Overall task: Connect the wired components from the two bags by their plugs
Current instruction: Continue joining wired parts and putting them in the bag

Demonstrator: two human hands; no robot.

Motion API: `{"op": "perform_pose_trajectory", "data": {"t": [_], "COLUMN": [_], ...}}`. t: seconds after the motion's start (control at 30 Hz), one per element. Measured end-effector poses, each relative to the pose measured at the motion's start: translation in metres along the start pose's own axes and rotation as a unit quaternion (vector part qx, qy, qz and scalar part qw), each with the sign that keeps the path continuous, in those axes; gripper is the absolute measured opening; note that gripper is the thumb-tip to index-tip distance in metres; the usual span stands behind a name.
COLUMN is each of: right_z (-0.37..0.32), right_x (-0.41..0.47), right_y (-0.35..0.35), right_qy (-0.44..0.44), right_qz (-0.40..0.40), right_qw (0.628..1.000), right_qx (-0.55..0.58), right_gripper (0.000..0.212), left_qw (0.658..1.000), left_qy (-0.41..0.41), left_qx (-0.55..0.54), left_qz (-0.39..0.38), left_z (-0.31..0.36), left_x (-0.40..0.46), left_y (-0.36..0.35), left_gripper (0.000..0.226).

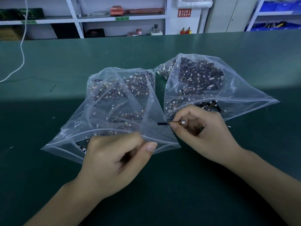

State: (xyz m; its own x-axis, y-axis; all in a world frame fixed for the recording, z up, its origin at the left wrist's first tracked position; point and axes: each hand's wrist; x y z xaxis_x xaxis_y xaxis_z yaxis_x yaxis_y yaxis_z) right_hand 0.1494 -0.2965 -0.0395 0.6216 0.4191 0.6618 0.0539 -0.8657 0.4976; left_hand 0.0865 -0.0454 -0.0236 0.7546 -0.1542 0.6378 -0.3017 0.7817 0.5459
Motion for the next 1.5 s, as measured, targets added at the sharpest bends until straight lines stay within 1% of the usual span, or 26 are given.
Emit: {"op": "perform_pose_trajectory", "data": {"t": [0.03, 0.1, 0.2, 0.37, 0.43, 0.53, 0.6, 0.67, 0.73, 0.83, 0.9, 1.07, 1.1, 1.2, 1.3, 1.4, 1.5], "right_z": [0.005, 0.013, 0.020, 0.028, 0.032, 0.032, 0.031, 0.029, 0.027, 0.023, 0.018, 0.008, 0.008, 0.005, 0.002, -0.001, -0.008], "right_x": [0.000, 0.000, 0.001, 0.002, 0.003, 0.003, 0.004, 0.004, 0.004, 0.004, 0.005, 0.005, 0.004, 0.002, 0.002, 0.002, 0.000], "right_y": [0.000, 0.000, 0.004, 0.009, 0.013, 0.018, 0.020, 0.021, 0.020, 0.017, 0.014, 0.009, 0.008, 0.003, 0.001, 0.001, 0.000], "right_qy": [-0.022, -0.054, -0.088, -0.085, -0.081, -0.077, -0.074, -0.079, -0.085, -0.084, -0.079, -0.034, -0.018, 0.020, 0.059, 0.091, 0.127], "right_qz": [0.000, 0.015, 0.024, 0.035, 0.033, 0.021, 0.016, 0.010, 0.009, 0.006, 0.009, 0.052, 0.056, 0.054, 0.072, 0.089, 0.058], "right_qw": [1.000, 0.997, 0.988, 0.978, 0.973, 0.961, 0.953, 0.947, 0.947, 0.950, 0.953, 0.965, 0.969, 0.977, 0.980, 0.984, 0.988], "right_qx": [-0.017, -0.056, -0.124, -0.187, -0.215, -0.265, -0.294, -0.310, -0.310, -0.301, -0.294, -0.254, -0.239, -0.207, -0.176, -0.124, -0.071], "right_gripper": [0.010, 0.010, 0.010, 0.006, 0.006, 0.007, 0.007, 0.006, 0.007, 0.015, 0.018, 0.007, 0.006, 0.010, 0.011, 0.014, 0.016], "left_qw": [1.000, 0.999, 0.998, 0.990, 0.985, 0.972, 0.961, 0.957, 0.953, 0.951, 0.953, 0.963, 0.966, 0.978, 0.987, 0.994, 0.997], "left_qy": [-0.004, -0.007, 0.002, 0.024, 0.036, 0.044, 0.055, 0.058, 0.062, 0.067, 0.053, 0.033, 0.028, 0.016, -0.020, -0.056, -0.066], "left_qx": [0.019, 0.037, 0.050, 0.137, 0.170, 0.221, 0.247, 0.247, 0.256, 0.266, 0.266, 0.249, 0.239, 0.200, 0.157, 0.088, 0.042], "left_qz": [-0.002, 0.014, 0.042, 0.025, 0.000, -0.067, -0.108, -0.141, -0.149, -0.140, -0.134, -0.102, -0.096, -0.060, -0.018, -0.012, 0.006], "left_z": [0.001, 0.001, -0.004, -0.014, -0.017, -0.020, -0.023, -0.026, -0.026, -0.027, -0.029, -0.029, -0.028, -0.024, -0.018, -0.012, -0.006], "left_x": [0.001, 0.001, 0.002, 0.004, 0.006, 0.006, 0.007, 0.007, 0.008, 0.008, 0.006, 0.007, 0.007, 0.007, 0.005, 0.002, 0.000], "left_y": [0.000, 0.000, 0.003, 0.007, 0.005, 0.003, 0.003, 0.003, 0.005, 0.006, 0.004, 0.003, 0.003, 0.003, 0.002, 0.000, -0.002], "left_gripper": [0.058, 0.064, 0.064, 0.056, 0.049, 0.021, 0.021, 0.018, 0.017, 0.015, 0.013, 0.017, 0.017, 0.015, 0.013, 0.009, 0.010]}}
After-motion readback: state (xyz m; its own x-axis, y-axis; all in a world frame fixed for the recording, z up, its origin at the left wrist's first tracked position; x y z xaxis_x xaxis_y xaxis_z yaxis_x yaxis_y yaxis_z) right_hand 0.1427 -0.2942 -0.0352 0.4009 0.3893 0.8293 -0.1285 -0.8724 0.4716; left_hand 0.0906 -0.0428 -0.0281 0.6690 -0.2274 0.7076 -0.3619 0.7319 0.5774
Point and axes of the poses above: each hand's wrist, its own x-axis towards the middle knuckle, its own y-axis out of the back of the hand, z = x × y, and after that the axes turned 12 degrees about y, right-handed
